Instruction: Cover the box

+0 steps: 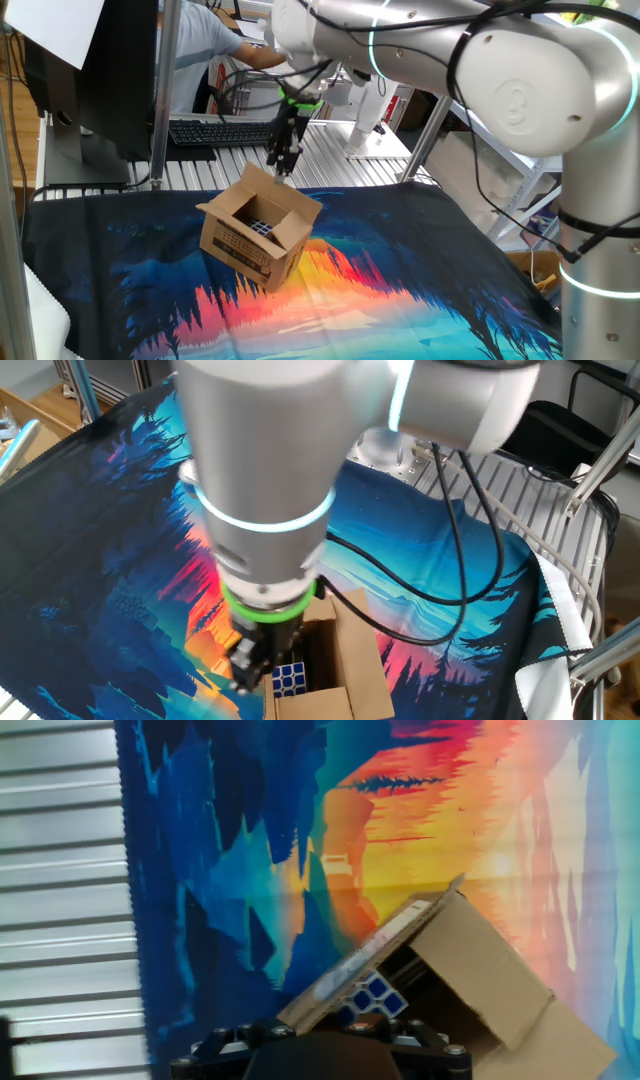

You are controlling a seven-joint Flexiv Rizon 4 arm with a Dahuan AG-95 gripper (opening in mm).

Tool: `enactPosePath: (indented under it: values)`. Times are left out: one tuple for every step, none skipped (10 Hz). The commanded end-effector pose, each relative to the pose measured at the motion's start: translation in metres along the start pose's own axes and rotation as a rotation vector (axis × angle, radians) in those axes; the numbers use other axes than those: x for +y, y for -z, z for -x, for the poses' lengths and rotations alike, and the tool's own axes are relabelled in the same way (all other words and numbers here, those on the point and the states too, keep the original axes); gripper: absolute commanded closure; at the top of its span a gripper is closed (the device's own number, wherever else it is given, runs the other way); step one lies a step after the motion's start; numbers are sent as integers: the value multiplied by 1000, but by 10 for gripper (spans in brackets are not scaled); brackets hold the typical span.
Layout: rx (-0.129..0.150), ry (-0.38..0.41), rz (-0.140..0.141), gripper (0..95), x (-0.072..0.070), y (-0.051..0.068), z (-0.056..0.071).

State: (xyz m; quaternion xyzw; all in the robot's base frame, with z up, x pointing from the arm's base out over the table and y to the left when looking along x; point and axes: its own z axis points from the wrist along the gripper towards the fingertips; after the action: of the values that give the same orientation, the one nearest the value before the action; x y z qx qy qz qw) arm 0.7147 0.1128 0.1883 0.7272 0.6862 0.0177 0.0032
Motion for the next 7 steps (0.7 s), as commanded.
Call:
enactPosePath:
  values:
    - [-17,-12,-2,380,-4,-8,-3]
    - [-18,-12,-3,380,-4,-9,-3]
    - [-15,-11,-4,380,-4,-10,-3]
    - [-11,-9,-8,380,-4,-11,-4]
    - [-11,-8,-11,380,-6,-13,-5]
    - [-14,-7,-12,380,-9,-16,-7]
    - [-14,-3,-17,380,-14,-21,-10]
